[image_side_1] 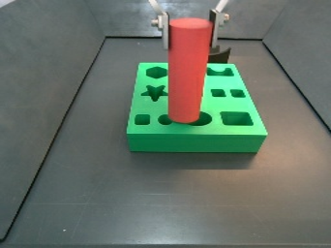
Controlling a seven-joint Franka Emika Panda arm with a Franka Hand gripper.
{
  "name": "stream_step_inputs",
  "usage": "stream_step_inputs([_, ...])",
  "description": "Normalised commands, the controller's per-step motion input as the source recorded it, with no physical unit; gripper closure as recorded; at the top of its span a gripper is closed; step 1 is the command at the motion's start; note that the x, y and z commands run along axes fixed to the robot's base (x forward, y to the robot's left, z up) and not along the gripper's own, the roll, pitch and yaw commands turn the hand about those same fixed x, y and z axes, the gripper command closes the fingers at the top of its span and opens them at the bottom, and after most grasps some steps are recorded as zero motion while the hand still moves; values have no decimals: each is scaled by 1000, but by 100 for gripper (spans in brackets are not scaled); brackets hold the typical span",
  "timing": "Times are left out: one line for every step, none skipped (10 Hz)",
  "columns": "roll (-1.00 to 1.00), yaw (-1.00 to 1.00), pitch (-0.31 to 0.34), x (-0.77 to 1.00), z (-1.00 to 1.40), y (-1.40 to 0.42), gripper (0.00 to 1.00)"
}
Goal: Insert the oval object.
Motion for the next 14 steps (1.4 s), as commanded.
stream_step_inputs([189, 206, 220, 831, -314, 0, 100])
stream_step_inputs([127, 400, 157, 720, -394, 0, 100])
stream_step_inputs([14, 474, 131, 720, -443, -11, 100])
stream_step_inputs([0, 491, 114, 640, -440, -69, 100])
stream_step_inputs([26, 406, 109, 680, -414, -143, 100])
stream_step_inputs([33, 0, 116, 683, -297, -134, 100])
stream_step_inputs([43, -160, 107, 686, -271, -131, 100])
stream_step_inputs([46, -151, 99, 694, -306, -126, 100])
stream_step_inputs([59, -114, 107, 734, -366, -111, 100])
stream_step_inputs([171, 0, 144, 726, -446, -17, 100])
stream_step_inputs([203, 0, 140, 534, -426, 0, 100])
stream_step_inputs([167, 49, 91, 177, -343, 0, 100])
stream_step_inputs([93, 20, 63, 0, -283, 120, 100])
stream_step_inputs([96, 31, 67, 0, -220, 169, 100])
